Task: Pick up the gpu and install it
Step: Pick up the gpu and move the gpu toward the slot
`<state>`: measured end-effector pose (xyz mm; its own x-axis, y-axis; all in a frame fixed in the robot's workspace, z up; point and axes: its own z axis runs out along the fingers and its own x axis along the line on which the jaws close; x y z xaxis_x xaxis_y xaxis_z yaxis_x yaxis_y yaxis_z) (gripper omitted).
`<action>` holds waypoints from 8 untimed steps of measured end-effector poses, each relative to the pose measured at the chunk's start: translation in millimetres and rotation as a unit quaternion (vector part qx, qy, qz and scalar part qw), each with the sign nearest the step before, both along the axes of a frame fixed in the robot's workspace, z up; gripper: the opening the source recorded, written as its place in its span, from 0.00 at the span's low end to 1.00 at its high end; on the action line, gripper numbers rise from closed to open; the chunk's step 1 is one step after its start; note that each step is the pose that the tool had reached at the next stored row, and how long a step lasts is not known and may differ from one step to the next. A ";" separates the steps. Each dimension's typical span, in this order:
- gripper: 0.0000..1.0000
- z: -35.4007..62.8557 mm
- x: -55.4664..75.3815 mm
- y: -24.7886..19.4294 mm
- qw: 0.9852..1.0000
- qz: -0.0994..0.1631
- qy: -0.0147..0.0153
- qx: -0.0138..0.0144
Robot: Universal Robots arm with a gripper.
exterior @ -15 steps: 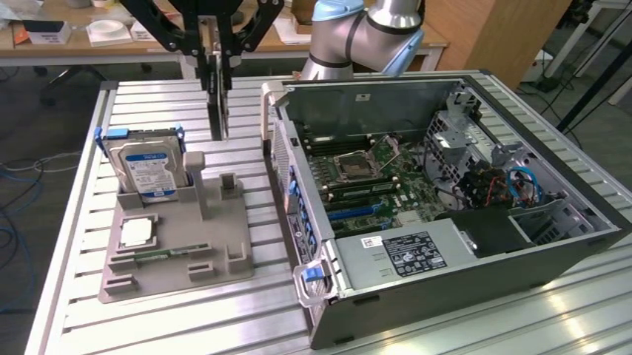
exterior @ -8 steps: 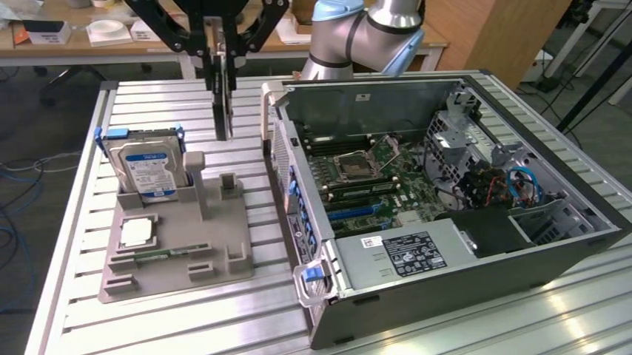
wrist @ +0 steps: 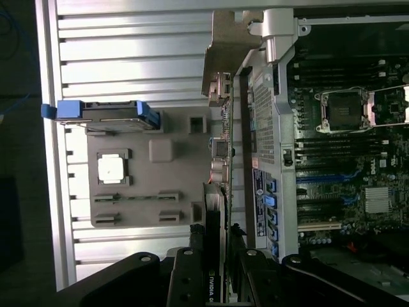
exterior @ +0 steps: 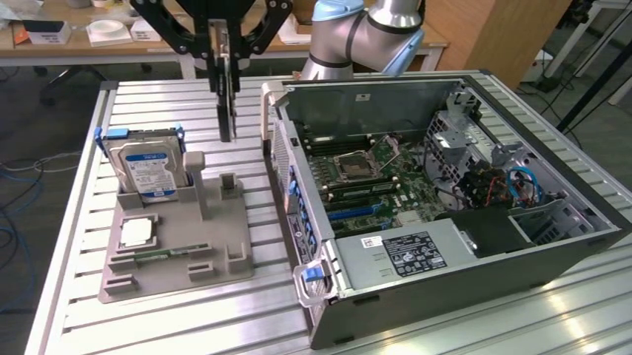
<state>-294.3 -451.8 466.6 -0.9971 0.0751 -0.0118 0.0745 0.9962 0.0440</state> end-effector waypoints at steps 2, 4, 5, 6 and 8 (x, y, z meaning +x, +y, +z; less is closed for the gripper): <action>0.26 -0.6 0.6 0.0 1.000 0.000 0.000 0.000; 0.26 -1.1 1.0 0.0 1.000 0.000 0.000 0.000; 0.26 -1.4 1.2 0.0 1.000 0.000 0.000 0.000; 0.26 -1.6 1.4 0.0 1.000 0.000 0.000 0.000; 0.26 -2.2 1.7 0.0 1.000 0.000 0.000 0.000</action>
<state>-292.5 -451.8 464.4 -0.9971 0.0751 -0.0116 0.0745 0.9963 0.0440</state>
